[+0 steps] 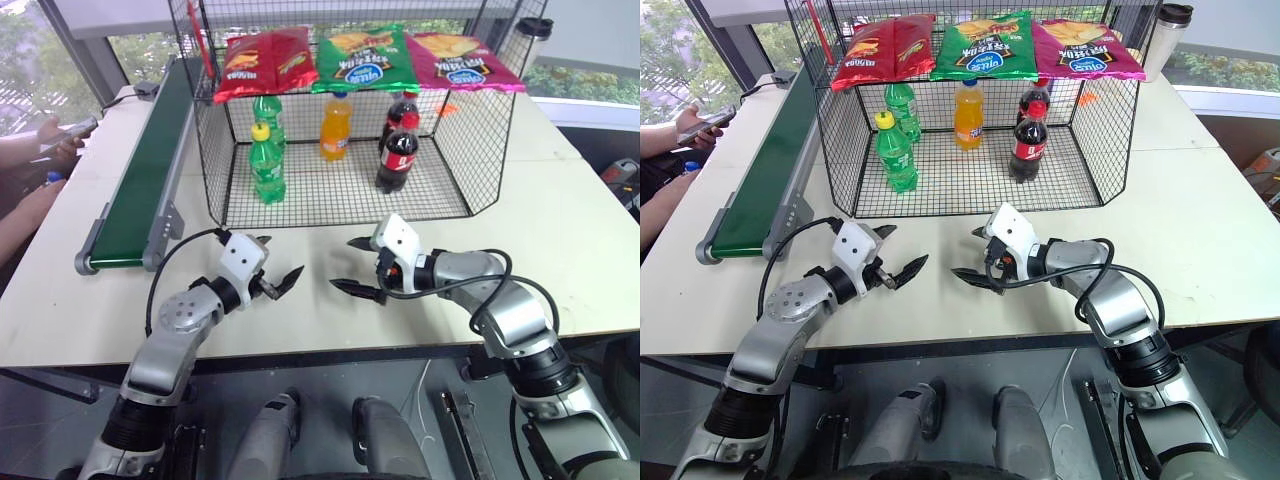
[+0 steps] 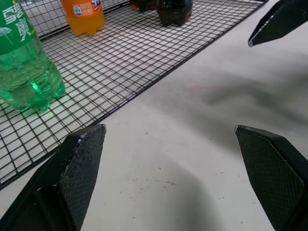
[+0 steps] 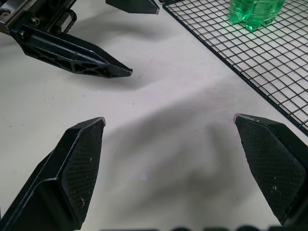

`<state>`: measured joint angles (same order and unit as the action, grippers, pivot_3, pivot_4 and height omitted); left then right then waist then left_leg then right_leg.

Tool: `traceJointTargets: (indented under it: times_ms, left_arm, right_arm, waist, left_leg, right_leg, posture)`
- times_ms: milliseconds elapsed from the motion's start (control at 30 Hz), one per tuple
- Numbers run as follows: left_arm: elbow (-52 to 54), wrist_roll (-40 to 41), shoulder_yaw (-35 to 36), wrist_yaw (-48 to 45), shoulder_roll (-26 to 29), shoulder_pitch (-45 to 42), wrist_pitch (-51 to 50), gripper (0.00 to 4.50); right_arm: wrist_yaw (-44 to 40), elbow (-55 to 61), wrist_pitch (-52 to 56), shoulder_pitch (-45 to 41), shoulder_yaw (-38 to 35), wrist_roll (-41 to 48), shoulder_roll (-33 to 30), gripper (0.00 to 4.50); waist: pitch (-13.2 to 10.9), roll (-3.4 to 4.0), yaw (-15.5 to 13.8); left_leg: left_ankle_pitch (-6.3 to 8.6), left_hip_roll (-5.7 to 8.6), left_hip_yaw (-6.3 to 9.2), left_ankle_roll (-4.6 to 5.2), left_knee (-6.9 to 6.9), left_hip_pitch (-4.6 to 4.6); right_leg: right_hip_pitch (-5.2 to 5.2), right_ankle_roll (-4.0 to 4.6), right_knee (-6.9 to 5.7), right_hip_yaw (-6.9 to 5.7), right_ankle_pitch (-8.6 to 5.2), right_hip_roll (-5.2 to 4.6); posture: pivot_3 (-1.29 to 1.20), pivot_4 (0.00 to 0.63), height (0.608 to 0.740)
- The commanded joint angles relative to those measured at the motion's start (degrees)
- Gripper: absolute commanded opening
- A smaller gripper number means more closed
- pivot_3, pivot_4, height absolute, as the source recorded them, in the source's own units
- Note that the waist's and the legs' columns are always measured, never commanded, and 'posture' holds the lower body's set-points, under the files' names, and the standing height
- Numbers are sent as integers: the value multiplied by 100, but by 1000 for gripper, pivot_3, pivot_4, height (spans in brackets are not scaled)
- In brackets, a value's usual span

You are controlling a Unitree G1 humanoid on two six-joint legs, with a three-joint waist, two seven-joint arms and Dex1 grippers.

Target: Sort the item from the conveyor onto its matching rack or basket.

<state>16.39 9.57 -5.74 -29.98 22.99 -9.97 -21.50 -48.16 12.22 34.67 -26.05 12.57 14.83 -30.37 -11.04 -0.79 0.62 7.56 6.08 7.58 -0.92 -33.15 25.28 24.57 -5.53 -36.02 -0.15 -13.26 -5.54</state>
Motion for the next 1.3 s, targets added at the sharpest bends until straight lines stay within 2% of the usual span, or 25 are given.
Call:
traceJointTargets:
  times_ms: [33,1300]
  left_arm:
    - [121,144,140,-79,-26,-101,165,4500]
    - [97,26,79,37,-9,-172,109,4500]
  right_arm:
    - [2,262,-40,-122,-121,77,-6,4447]
    - [-36,288,-21,-137,-141,152,-42,4447]
  waist:
    - [0,0,0]
    - [0,0,0]
  left_leg:
    - [0,0,0,0,0,0]
    - [0,0,0,0,1,1]
  right_leg:
    - [0,0,0,0,0,0]
    - [0,0,1,0,0,0]
  posture:
    - [0,150,739]
    - [0,150,739]
